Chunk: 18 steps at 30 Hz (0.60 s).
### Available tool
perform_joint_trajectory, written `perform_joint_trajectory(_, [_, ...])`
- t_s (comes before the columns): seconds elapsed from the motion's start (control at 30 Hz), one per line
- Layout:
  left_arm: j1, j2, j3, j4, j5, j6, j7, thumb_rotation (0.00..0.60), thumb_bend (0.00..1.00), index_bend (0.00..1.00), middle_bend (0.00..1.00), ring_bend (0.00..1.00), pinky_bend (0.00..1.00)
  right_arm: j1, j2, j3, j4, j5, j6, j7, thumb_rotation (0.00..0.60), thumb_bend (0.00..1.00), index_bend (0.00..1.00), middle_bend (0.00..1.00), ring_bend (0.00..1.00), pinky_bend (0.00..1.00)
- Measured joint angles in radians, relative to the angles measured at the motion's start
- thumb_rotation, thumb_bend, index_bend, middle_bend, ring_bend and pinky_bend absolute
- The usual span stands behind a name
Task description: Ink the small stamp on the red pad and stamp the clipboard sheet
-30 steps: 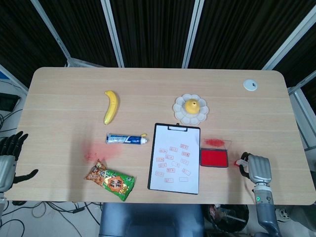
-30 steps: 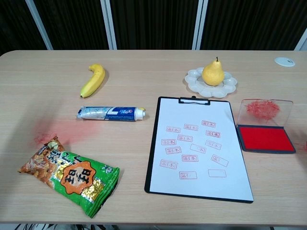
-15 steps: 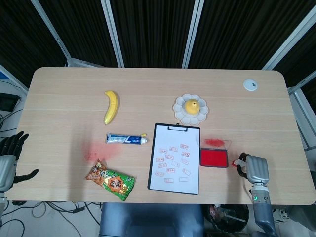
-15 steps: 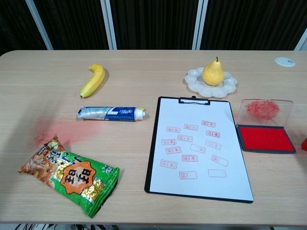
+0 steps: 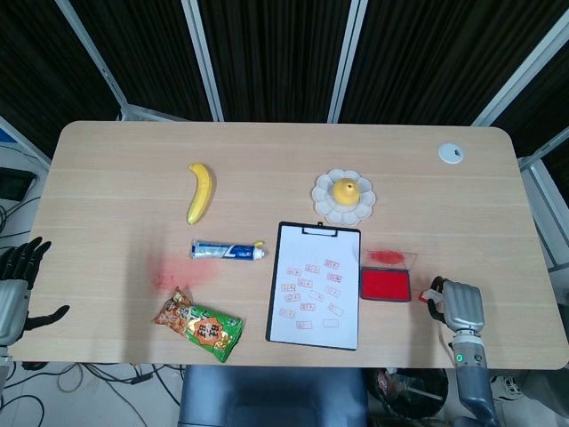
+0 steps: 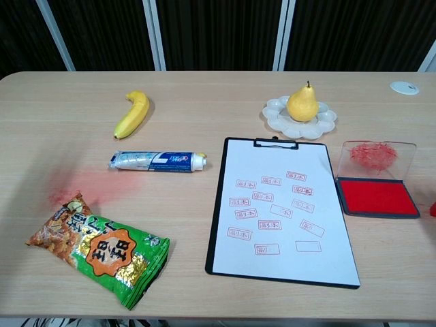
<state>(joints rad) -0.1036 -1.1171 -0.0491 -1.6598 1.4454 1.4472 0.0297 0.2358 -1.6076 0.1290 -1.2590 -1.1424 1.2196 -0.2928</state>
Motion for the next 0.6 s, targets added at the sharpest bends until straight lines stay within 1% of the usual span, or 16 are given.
perform_joint_trajectory(0.2, [0.0, 0.001, -0.001, -0.002, -0.002, -0.001, 0.0, 0.6, 0.02, 0.0, 0.0, 0.0, 0.0, 0.0, 0.005, 0.001, -0.008, 0.014, -0.01, -0.023, 0.6, 0.5, 0.76, 0.6, 0.69, 0.78])
perform_joint_trajectory(0.33, [0.0, 0.002, -0.001, -0.003, -0.003, -0.002, 0.0, 0.6, 0.02, 0.0, 0.0, 0.0, 0.0, -0.001, 0.008, 0.003, -0.016, 0.021, -0.013, -0.033, 0.6, 0.5, 0.73, 0.58, 0.68, 0.78])
perform_joint_trajectory(0.6, [0.0, 0.002, -0.003, -0.003, -0.005, -0.001, 0.001, 0.6, 0.02, 0.0, 0.0, 0.0, 0.0, -0.001, 0.015, 0.003, -0.025, 0.028, -0.019, -0.045, 0.6, 0.5, 0.65, 0.53, 0.63, 0.78])
